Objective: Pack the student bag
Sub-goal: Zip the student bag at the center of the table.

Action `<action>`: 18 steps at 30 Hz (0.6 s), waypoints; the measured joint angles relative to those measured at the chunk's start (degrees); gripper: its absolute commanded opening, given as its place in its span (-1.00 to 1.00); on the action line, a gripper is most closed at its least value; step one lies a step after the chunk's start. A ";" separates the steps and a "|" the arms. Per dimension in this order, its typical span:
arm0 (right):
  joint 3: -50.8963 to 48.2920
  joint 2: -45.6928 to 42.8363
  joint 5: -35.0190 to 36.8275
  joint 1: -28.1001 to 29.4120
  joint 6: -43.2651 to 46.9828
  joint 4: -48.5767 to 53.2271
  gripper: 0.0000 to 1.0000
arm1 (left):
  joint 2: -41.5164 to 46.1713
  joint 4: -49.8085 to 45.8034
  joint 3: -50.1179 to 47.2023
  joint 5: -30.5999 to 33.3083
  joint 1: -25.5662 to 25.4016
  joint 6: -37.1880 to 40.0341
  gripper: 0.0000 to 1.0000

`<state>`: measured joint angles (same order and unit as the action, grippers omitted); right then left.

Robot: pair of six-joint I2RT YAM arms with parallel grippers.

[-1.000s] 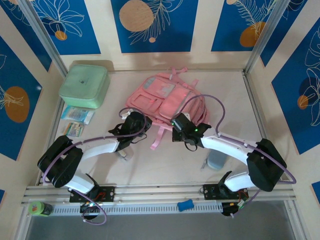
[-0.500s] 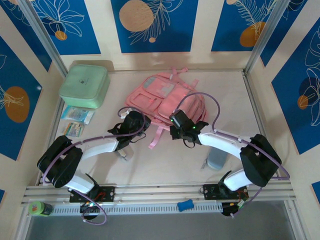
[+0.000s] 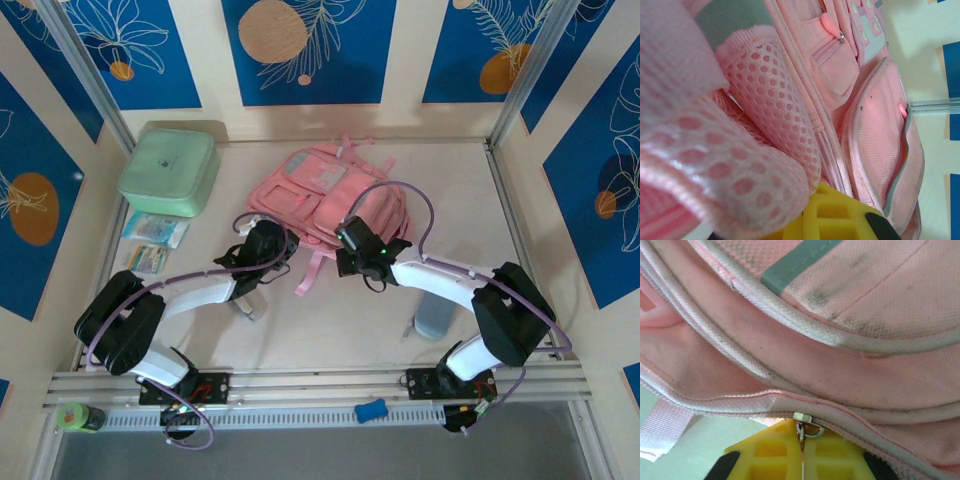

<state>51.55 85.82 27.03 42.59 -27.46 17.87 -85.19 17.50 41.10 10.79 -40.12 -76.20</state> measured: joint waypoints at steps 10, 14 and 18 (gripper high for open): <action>2.32 -4.96 3.93 -0.20 -6.34 13.57 -1.00 | -1.31 -2.62 2.73 -8.11 7.21 4.39 -1.00; 1.95 -6.99 3.39 -1.86 -7.48 15.34 -1.00 | -4.83 -3.52 6.12 -13.09 11.43 6.51 -1.00; 1.97 -7.06 1.09 -0.20 -6.80 14.97 -1.00 | -7.89 -5.55 10.51 -14.82 12.85 9.44 -1.00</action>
<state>53.52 78.76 28.12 42.39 -34.26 32.84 -93.08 11.94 51.62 -4.03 -27.27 -66.76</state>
